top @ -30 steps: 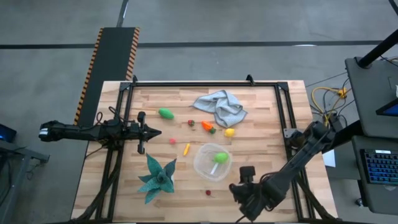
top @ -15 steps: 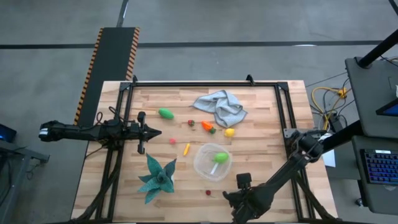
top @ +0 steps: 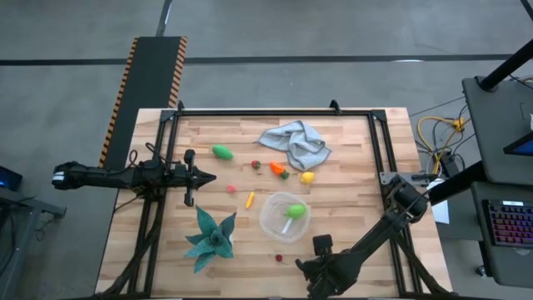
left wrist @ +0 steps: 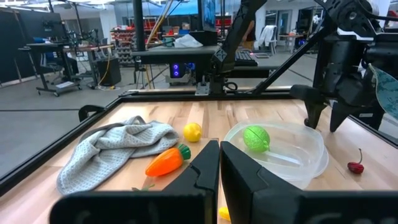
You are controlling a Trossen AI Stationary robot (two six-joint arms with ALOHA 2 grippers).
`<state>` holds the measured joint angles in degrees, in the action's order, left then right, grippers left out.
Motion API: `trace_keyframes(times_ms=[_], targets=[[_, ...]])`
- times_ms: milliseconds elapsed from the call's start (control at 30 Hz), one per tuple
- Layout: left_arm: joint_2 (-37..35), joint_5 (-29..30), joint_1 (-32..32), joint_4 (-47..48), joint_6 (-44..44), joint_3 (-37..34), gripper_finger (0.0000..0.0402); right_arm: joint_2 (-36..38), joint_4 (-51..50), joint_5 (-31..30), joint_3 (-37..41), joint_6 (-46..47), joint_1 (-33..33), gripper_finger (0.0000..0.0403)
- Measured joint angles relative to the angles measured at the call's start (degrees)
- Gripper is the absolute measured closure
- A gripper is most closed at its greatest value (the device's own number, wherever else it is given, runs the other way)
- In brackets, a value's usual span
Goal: Pick and placing Produce into tupperware
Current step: Put the black cherry into the container
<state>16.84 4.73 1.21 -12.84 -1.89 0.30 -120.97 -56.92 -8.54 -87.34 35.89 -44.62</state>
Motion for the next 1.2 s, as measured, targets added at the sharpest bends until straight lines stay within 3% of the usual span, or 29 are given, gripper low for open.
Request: trace_keyframes(times_ms=[933,1200], targets=[[0.12,0.00,-0.02,0.02,0.02,0.00,0.0402,0.44,0.37,-0.04,3.75,-2.68,0.17,0.0172],[0.13,0.00,-0.02,0.06,0.02,0.00,0.0402,0.42,0.58,0.17,3.77,-1.41,0.13,0.0214]])
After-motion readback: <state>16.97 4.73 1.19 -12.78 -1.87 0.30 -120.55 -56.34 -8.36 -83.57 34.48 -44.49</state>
